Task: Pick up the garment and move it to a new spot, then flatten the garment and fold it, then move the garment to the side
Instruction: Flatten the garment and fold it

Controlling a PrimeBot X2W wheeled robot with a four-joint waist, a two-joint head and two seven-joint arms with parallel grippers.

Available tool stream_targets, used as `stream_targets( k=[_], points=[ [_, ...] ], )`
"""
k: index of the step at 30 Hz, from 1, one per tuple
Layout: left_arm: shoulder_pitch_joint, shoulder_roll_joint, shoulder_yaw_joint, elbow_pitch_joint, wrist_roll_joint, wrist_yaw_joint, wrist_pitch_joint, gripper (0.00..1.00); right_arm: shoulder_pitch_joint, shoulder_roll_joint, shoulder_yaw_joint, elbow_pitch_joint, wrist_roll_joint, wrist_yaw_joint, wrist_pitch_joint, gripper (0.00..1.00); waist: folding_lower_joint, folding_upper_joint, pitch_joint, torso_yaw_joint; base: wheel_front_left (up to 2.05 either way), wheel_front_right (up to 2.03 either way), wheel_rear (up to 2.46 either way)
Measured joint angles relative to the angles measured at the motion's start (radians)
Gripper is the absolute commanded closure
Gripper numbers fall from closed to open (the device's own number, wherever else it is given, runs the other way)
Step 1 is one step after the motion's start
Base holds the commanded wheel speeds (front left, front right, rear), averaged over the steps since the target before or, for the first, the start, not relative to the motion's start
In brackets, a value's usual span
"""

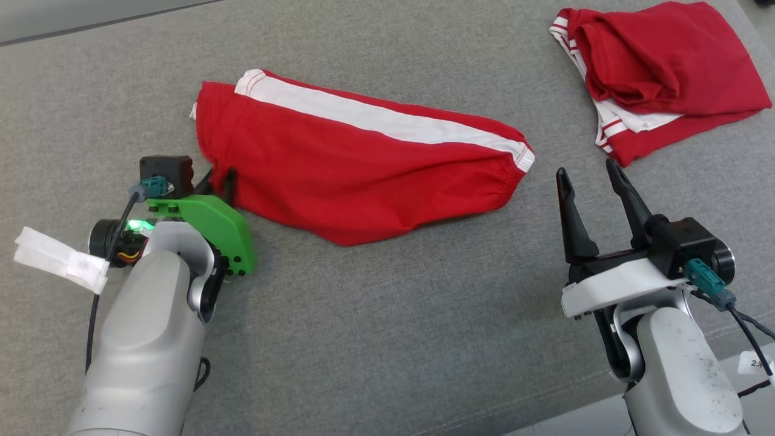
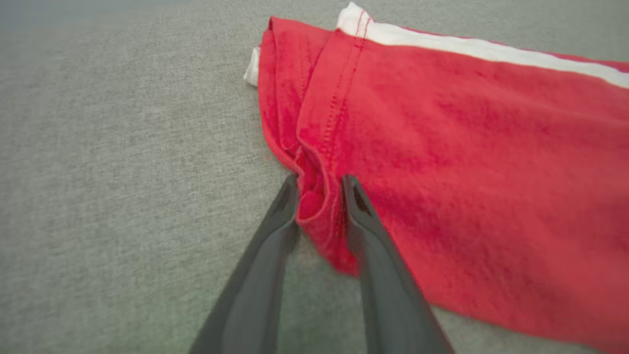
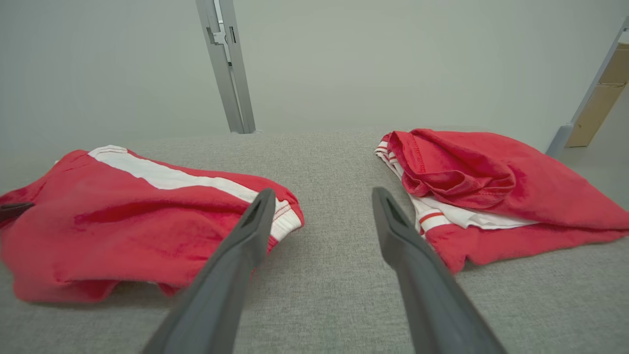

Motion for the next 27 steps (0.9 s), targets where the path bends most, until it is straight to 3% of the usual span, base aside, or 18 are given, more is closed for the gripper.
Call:
stream_targets(
  k=[14,18,27],
  points=[
    [0.039,-0.012,-0.037,-0.067,-0.003,-0.014,-0.131,1.00,0.027,0.007,-0.034,-0.002,-0.014,0.000,0.000,0.00,0.0000,0.0000,-0.045,0.047,0.00,0.00,0.00],
    [0.146,-0.020,-0.038,-0.150,-0.026,-0.012,-0.162,1.00,0.055,0.007,-0.058,0.000,-0.026,0.000,0.000,0.00,0.0000,0.0000,-0.074,0.075,0.00,0.00,0.00],
    [0.457,-0.041,-0.034,-0.392,-0.089,0.041,-0.164,1.00,0.116,0.008,-0.096,0.000,-0.037,0.000,0.000,0.00,0.0000,0.0000,-0.146,0.144,0.00,0.00,0.00]
  ],
)
